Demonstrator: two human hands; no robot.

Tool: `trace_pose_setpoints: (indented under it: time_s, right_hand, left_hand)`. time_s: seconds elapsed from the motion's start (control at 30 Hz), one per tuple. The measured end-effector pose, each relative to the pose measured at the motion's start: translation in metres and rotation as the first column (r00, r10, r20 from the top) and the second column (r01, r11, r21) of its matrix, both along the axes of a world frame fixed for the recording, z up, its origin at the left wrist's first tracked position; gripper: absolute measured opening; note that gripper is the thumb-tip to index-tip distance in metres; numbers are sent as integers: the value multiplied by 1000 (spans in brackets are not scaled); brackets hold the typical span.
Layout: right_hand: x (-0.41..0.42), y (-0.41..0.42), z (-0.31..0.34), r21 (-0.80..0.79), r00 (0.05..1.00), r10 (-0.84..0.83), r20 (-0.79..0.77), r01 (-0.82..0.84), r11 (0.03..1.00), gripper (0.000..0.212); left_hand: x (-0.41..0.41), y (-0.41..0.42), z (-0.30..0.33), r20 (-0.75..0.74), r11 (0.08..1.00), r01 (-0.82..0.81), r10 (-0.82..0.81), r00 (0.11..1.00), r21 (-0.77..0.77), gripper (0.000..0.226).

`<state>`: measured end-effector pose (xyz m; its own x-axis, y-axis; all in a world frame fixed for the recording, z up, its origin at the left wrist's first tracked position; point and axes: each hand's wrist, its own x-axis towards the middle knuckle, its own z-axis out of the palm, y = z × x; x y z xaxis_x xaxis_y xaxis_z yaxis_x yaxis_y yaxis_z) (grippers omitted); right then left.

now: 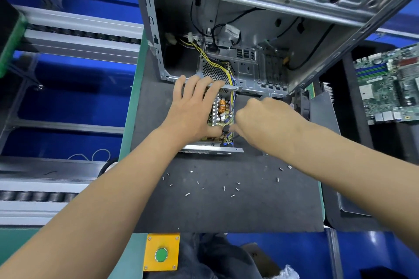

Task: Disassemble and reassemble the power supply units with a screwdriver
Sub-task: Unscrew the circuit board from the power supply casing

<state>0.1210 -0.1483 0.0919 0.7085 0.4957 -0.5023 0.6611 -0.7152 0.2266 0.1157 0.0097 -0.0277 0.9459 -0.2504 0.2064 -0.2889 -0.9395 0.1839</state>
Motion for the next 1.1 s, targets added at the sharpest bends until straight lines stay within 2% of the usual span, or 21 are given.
trace_pose_setpoints:
  time_s: [0.03, 0.1, 0.23, 0.27, 0.33, 0.4, 0.47, 0.53, 0.6, 0.7, 0.77, 0.8, 0.83, 0.87, 0.9, 0.93, 0.97, 1.03, 1.1]
  right_hand:
    - [-2, -1, 2, 12, 999, -36, -41, 36, 999, 19]
    - [-2, -3, 6, 23, 997, -33, -74, 35, 999, 25]
    - [6, 7, 14, -55, 983, 182, -3, -182, 982, 8]
    - [7, 11, 15, -71, 981, 196, 5, -195, 978, 11]
    - [7, 19, 13, -59, 984, 177, 25, -176, 983, 34]
    - [2, 27, 7, -41, 997, 71, 17, -70, 997, 39]
    - [-5, 33, 3, -52, 1000, -25, -11, 24, 998, 25]
    - [-2, 26, 5, -89, 999, -7, -32, 4, 996, 5]
    - [7, 9, 14, -163, 991, 131, -31, -134, 977, 13]
    - [14, -7, 23, -286, 878, 471, -89, -476, 832, 20]
    - [12, -4, 18, -291, 849, 523, -80, -522, 802, 30]
    - [9, -1, 14, -272, 882, 467, -60, -465, 842, 28]
    - [8, 1, 9, -245, 941, 336, -47, -337, 909, 22]
    - [9, 3, 7, -216, 990, 126, -64, -137, 967, 20]
    - [11, 5, 8, -219, 986, -116, -124, 86, 972, 26]
    - [12, 7, 11, -217, 924, -326, -198, 283, 934, 32]
    - [14, 8, 13, -234, 870, -427, -247, 374, 898, 38]
    - [14, 8, 15, -270, 869, -415, -269, 346, 899, 44]
    - [16, 5, 16, -264, 947, -240, -214, 181, 947, 39]
  left_hand:
    - [0, 0, 0, -5, 1000, -3, 3, 1000, 4, 105]
    - [0, -1, 0, -15, 1000, -7, 7, 1000, 7, 105]
    - [1, 0, 0, -11, 1000, -11, 12, 1000, 27, 103]
    - [1, 0, -1, -9, 1000, -9, 9, 1000, 19, 103]
    - [0, 0, -1, -8, 1000, -8, 8, 1000, -10, 101]
    - [-1, -1, 2, -7, 999, -17, 17, 1000, -31, 96]
    - [-2, -1, 4, -6, 999, -24, 24, 1000, -38, 94]
    - [-2, -1, 5, -18, 1000, -19, 18, 1000, -25, 97]
    - [-2, 0, 5, -32, 1000, -9, 9, 999, -6, 99]
    - [-1, 0, 3, -40, 1000, -15, 14, 999, -11, 100]
    - [0, 0, 4, -41, 1000, -24, 23, 999, -16, 100]
    - [-1, -1, 3, -42, 1000, -24, 23, 999, -16, 101]
    - [-1, -1, 3, -42, 1000, -25, 24, 999, -15, 101]
    - [-1, -1, 2, -38, 1000, -24, 23, 999, -12, 100]
    - [-1, -1, 1, -30, 1000, -20, 20, 999, -11, 100]
    - [-1, -1, 1, -23, 1000, -16, 16, 1000, -9, 101]
    - [-1, 0, 1, -24, 1000, -10, 10, 1000, -4, 103]
    - [-2, 0, 2, -26, 1000, -9, 9, 1000, 4, 105]
    - [-2, -1, 3, -20, 1000, -12, 12, 1000, 16, 104]
